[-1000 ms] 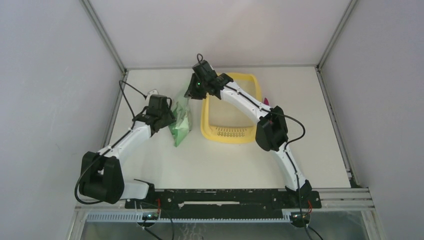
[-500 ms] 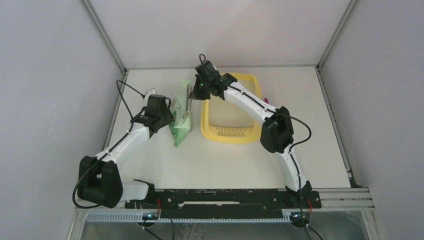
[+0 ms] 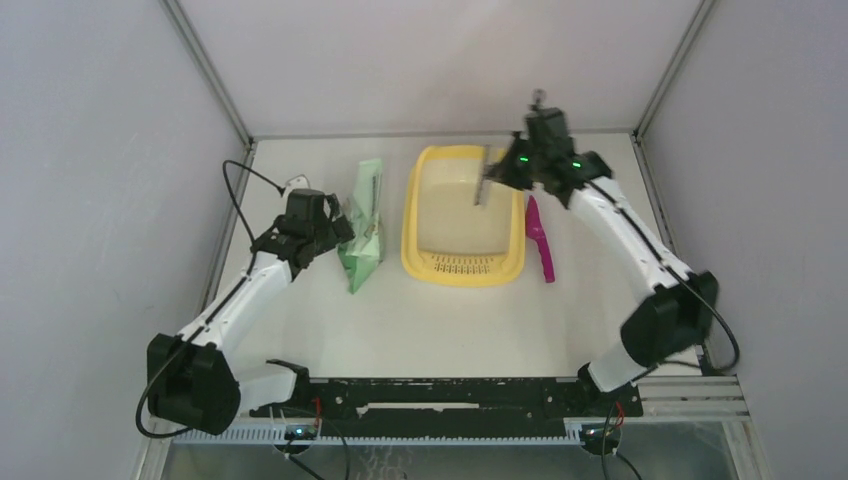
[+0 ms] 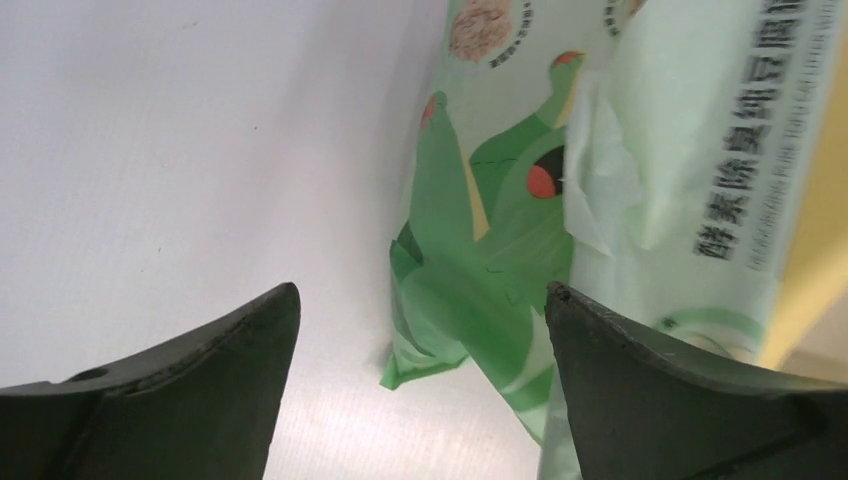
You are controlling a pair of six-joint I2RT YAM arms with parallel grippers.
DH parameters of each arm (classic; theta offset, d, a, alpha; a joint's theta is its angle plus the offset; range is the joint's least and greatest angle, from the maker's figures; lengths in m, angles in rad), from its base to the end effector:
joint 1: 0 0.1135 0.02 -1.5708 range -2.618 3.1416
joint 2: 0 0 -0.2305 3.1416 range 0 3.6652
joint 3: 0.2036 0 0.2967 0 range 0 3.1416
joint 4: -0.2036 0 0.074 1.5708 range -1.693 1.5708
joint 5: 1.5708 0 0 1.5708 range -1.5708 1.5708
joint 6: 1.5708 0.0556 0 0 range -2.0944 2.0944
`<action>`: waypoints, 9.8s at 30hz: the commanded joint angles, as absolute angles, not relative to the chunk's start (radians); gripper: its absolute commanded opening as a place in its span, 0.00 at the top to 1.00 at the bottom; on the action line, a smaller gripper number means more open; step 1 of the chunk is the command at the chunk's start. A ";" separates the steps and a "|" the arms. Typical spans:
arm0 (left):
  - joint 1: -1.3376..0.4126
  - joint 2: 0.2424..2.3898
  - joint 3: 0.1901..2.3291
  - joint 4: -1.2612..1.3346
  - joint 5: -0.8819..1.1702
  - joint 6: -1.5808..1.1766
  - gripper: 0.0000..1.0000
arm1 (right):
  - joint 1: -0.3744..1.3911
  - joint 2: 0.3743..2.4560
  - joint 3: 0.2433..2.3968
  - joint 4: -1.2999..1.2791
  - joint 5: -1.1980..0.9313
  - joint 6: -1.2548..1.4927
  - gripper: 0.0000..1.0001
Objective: Fill the litter box with clean litter
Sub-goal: Place the clamp at the center of the board, then pick up the cat litter bag at the center of the board, then place the cat litter bag at the center of the board, then open the cat litter bag at the center of the board.
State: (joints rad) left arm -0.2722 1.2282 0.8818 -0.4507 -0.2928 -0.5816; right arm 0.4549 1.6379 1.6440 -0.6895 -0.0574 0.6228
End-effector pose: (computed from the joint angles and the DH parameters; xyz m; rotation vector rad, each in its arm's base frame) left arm 0.3175 -0.0720 0.1974 -0.4957 2.2732 -0.0800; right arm 0.3814 0.1901 0.3235 0.1639 2.3273 0.6265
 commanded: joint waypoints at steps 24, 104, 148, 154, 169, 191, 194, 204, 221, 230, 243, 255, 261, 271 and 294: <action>-0.230 1.152 0.978 -0.450 -0.083 -0.571 0.00 | -0.083 1.575 1.056 -0.520 0.089 0.535 1.00; -0.297 1.055 1.233 -0.789 -0.314 -0.504 1.00 | 0.525 1.513 1.477 -0.746 -0.197 0.253 0.34; -0.371 0.780 1.368 -0.807 0.213 -0.461 1.00 | 0.684 1.628 1.506 -0.170 -0.897 -0.471 0.27; -0.371 0.782 1.449 -0.902 0.183 -0.487 1.00 | 0.771 1.622 1.518 -0.247 -0.732 -0.597 0.23; -0.371 0.766 1.494 -1.019 0.256 -0.523 1.00 | 0.806 1.662 1.582 -0.155 -0.734 -0.548 0.18; -0.391 0.884 1.568 -0.984 0.457 -0.437 1.00 | 0.900 1.830 1.836 -0.680 -0.847 -0.782 0.20; -0.393 0.891 1.564 -0.983 0.443 -0.428 1.00 | 0.903 1.832 1.835 -0.674 -0.853 -0.751 0.46; -0.391 0.955 1.494 -1.006 -0.232 -0.456 1.00 | 0.962 1.802 1.787 -0.693 -0.547 -0.460 1.00; -0.144 0.883 1.259 -0.824 -0.462 -0.552 0.21 | 1.016 2.036 2.031 -0.684 -0.123 -0.027 0.97; -0.143 0.812 1.073 -0.755 -0.343 -0.584 0.30 | 0.985 1.986 2.123 -0.806 -0.158 -0.021 0.68; -0.143 0.803 1.063 -0.744 -0.317 -0.559 0.72 | 0.932 1.709 1.922 -0.863 -0.156 0.015 1.00; -0.143 0.812 1.062 -0.739 -0.301 -0.552 0.75 | 0.959 1.796 1.907 -0.900 -0.200 0.016 1.00; -0.143 0.814 1.064 -0.741 -0.299 -0.549 0.68 | 0.977 1.816 1.920 -0.894 -0.175 0.020 1.00; -0.143 0.812 1.058 -0.744 -0.302 -0.550 0.50 | 0.997 1.743 1.905 -0.840 -0.097 0.023 1.00; -0.143 0.795 1.045 -0.745 -0.295 -0.552 0.45 | 1.014 1.825 2.002 -0.864 -0.115 0.002 1.00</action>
State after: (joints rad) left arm -0.1478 0.8146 1.0672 -0.7719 -0.3054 -0.5652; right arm 1.0012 1.8076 1.9537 -0.8795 -0.1135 0.0051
